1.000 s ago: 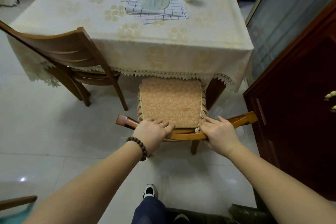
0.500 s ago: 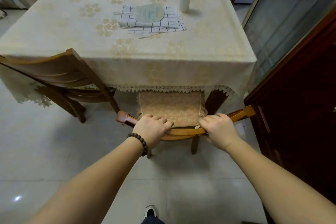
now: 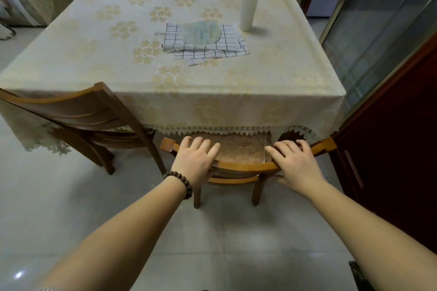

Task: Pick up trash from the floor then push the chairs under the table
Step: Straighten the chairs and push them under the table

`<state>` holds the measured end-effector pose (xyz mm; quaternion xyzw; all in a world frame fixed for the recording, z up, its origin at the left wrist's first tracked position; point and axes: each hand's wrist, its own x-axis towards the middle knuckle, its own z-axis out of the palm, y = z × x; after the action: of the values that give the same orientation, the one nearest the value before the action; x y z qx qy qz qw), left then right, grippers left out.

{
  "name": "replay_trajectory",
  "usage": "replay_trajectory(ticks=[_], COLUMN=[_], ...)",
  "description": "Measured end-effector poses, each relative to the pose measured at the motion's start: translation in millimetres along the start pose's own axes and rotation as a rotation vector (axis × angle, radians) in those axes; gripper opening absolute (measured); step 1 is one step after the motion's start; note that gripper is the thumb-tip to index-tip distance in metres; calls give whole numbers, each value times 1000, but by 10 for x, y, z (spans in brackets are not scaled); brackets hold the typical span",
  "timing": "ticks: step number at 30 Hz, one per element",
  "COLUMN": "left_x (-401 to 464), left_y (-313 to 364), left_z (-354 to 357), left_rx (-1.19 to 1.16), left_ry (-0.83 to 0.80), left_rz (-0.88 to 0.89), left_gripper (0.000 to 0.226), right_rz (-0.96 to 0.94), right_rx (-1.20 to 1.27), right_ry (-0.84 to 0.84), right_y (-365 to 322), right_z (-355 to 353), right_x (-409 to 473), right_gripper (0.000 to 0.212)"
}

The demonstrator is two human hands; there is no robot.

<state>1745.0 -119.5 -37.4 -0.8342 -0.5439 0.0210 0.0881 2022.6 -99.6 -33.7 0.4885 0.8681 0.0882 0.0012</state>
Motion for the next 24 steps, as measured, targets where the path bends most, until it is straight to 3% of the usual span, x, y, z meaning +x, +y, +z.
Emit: replay_trajectory(ticks=[4,11,18,24], left_x=[-20,38,271,505], left_y=[-12,-155,-670,-987], left_z=[54,142,139,152], left_rx=[-24,-91,-78,-39], left_ry=[87,140,29,-26], left_rz=[-31,2,7,23], left_gripper=[56,29,26,38], right_rz=[15,6,43,68], right_rx=[-26,6,61,59], right_ry=[59,212,234,208], right_y=[39,24,-206,-244], right_z=[75,208,191,183], right_x=[-10,92,494,817], right_gripper=[74,47,48,41])
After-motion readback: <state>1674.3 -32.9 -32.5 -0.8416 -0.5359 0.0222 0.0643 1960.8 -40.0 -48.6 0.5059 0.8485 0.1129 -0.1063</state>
